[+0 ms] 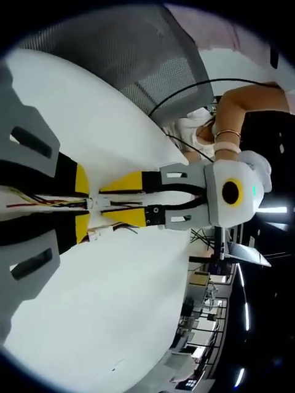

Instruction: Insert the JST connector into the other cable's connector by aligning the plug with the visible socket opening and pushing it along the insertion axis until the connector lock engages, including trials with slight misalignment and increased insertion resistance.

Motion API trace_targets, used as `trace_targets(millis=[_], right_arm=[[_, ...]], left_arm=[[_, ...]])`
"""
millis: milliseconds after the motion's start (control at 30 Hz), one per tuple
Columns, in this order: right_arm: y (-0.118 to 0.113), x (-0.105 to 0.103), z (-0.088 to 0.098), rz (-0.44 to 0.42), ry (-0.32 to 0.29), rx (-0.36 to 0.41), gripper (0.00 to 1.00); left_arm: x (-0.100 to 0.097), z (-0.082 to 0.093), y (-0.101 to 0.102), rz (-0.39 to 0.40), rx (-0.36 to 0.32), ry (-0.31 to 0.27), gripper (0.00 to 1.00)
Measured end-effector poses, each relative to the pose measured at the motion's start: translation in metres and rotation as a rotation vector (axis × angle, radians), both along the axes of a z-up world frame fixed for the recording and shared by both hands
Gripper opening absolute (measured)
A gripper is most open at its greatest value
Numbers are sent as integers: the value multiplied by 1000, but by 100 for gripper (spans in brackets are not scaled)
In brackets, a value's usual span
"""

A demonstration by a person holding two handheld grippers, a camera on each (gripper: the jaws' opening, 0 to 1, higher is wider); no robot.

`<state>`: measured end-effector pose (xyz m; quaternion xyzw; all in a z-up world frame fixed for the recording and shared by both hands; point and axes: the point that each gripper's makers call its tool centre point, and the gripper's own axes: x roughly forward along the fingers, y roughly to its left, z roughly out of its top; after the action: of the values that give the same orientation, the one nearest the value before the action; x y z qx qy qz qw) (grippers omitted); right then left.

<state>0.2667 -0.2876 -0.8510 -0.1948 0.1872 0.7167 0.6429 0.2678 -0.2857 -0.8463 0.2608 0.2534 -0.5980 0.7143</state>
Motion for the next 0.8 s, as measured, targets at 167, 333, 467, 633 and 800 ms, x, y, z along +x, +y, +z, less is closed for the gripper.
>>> trace_targets(millis=[167, 333, 467, 633, 800], right_arm=[[-3, -1, 0, -13, 8, -11, 10], [-7, -2, 1, -37, 28, -28, 13], [-11, -5, 7, -56, 28, -16, 14], [-16, -7, 15, -100, 35, -6, 17], [-23, -5, 22, -174, 37, 2, 23]], left_arm=[[-2, 0, 1, 9, 20, -5, 9], [-7, 0, 4, 17, 31, 9, 13], [-13, 2, 10, 37, 39, 16, 15], [-16, 12, 17, 94, 29, 13, 18], [-21, 22, 21, 152, 26, 19, 22]])
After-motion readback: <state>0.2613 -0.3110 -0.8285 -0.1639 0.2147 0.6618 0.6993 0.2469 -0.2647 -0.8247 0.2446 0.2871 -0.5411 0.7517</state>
